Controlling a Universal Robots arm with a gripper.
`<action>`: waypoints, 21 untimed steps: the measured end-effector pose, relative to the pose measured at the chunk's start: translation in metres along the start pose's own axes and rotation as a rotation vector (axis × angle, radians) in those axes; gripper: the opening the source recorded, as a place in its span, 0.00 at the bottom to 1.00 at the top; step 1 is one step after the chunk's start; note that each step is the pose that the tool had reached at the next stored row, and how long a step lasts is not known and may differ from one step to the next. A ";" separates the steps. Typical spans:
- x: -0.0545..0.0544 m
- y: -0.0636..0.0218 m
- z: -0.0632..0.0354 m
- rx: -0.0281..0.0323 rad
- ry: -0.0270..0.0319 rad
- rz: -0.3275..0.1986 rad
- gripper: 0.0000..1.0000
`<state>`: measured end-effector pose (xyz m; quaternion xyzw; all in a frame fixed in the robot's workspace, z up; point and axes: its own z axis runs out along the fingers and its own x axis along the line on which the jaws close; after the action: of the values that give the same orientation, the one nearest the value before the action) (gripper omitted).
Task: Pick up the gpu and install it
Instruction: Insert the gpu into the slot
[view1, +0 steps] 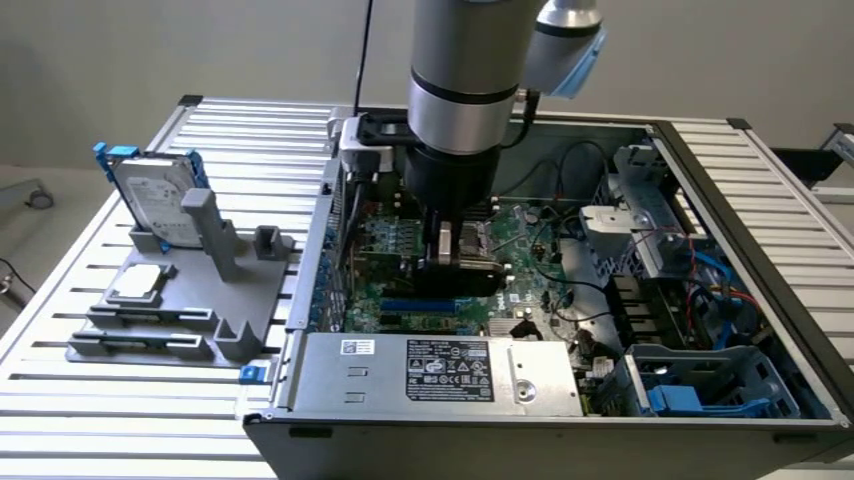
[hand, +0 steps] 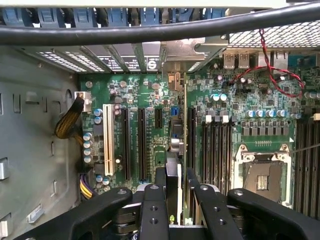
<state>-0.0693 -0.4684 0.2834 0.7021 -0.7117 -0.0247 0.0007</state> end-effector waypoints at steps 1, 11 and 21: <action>0.000 0.0000 0.0000 0.0001 -0.0001 0.000 0.26; 0.000 0.0056 0.0059 -0.0001 0.0005 -0.003 0.26; 0.000 0.0079 0.0083 -0.0003 0.0022 -0.007 0.26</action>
<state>-0.0774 -0.4683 0.2754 0.7045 -0.7092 -0.0240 0.0015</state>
